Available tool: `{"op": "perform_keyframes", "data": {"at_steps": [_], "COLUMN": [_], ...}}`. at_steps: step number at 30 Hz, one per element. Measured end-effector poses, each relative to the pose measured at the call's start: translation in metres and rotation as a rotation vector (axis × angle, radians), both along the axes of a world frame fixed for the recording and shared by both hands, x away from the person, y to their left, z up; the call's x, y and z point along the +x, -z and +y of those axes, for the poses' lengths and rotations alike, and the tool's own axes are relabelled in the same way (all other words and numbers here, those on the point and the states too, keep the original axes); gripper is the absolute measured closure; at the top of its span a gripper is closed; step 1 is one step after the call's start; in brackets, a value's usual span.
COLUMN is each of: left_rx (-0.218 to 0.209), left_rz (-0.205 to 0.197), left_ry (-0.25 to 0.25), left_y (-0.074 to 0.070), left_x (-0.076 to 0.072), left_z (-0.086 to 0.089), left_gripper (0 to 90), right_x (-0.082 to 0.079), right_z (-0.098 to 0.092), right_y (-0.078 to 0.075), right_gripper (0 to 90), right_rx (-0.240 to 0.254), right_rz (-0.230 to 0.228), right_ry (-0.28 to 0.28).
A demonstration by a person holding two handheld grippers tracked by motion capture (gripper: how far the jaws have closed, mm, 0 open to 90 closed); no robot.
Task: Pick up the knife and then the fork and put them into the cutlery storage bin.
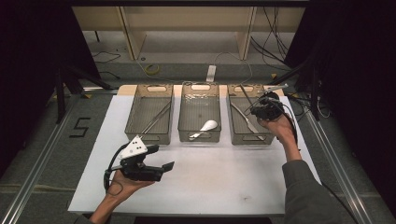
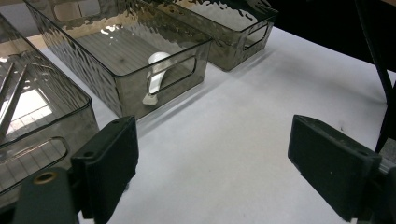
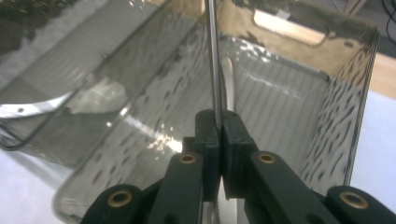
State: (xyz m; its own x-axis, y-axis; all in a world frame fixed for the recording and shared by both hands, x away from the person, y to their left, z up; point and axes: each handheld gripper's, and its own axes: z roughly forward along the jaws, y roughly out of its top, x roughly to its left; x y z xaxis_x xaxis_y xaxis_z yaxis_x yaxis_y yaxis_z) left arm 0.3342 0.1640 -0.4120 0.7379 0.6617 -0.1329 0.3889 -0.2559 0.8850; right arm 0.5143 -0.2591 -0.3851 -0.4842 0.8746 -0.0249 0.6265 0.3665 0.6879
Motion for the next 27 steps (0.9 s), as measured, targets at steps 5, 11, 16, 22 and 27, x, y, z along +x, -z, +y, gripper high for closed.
{"op": "perform_keyframes", "data": {"at_steps": [5,11,16,22,27], "left_rx": [-0.009,-0.006,-0.011,-0.010,-0.004], "left_rz": [-0.001,-0.007,-0.005,-0.001,0.003], "left_ry": [-0.003,-0.001,-0.004,-0.002,-0.001], "left_y": [0.000,-0.001,-0.001,0.000,0.000], "left_x": [0.000,0.000,0.000,0.000,0.001], "left_z": [0.001,0.000,0.000,0.000,0.000], "left_gripper": [15.8,15.8,15.8,15.8,15.7], "right_x": [0.004,0.006,0.009,0.011,0.012], "right_z": [-0.001,0.001,0.005,0.008,0.009], "right_y": [0.009,0.019,0.027,0.033,0.031], "right_gripper": [87.3,87.1,87.0,86.7,70.8], "right_rx": [-0.018,-0.028,-0.040,-0.051,-0.020], "right_rz": [0.025,0.052,0.071,0.090,0.081], "right_ry": [0.017,0.030,0.031,0.033,0.038]}}
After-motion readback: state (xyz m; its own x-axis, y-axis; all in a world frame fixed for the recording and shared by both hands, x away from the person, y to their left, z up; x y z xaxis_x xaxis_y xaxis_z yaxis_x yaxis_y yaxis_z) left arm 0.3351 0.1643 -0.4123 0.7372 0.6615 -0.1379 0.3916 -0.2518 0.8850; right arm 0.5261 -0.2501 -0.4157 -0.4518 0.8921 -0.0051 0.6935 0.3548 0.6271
